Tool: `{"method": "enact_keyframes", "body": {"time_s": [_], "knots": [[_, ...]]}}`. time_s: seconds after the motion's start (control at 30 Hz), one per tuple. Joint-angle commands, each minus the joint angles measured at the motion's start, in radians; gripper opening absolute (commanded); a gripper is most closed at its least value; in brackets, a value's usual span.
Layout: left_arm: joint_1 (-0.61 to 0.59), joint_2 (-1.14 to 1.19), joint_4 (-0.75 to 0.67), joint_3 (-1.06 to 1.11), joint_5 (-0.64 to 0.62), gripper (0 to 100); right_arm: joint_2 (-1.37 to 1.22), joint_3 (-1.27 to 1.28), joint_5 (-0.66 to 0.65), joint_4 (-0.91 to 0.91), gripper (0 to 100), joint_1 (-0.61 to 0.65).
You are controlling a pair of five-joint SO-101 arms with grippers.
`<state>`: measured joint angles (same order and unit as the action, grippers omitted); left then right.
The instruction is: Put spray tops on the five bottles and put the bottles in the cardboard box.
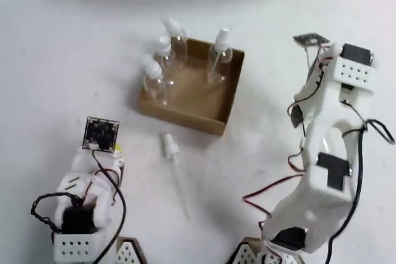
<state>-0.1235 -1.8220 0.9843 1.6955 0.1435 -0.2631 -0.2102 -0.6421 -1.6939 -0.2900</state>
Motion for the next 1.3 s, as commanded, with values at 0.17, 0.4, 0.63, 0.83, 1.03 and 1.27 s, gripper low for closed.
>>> {"method": "enact_keyframes", "body": {"time_s": [0.17,0.4,0.63,0.83,1.03,1.27], "knots": [[-0.007,-0.007,0.002,-0.003,0.009,3,0.278,0.338,0.006,0.193,3.0,-0.105],[-0.007,-0.007,0.002,-0.003,0.009,3,0.355,0.569,0.006,0.369,3.5,-0.137],[-0.007,-0.007,0.002,-0.003,0.009,3,0.346,0.661,0.006,0.524,17.6,-0.220],[-0.007,-0.007,0.002,-0.003,0.009,3,0.346,0.663,-0.011,0.535,23.6,-0.242],[-0.007,-0.005,0.006,-0.003,0.009,3,0.349,0.663,-0.015,0.532,23.7,-0.243],[-0.007,-0.005,0.014,-0.003,0.009,3,0.381,0.663,-0.006,0.472,23.4,-0.274]]}}
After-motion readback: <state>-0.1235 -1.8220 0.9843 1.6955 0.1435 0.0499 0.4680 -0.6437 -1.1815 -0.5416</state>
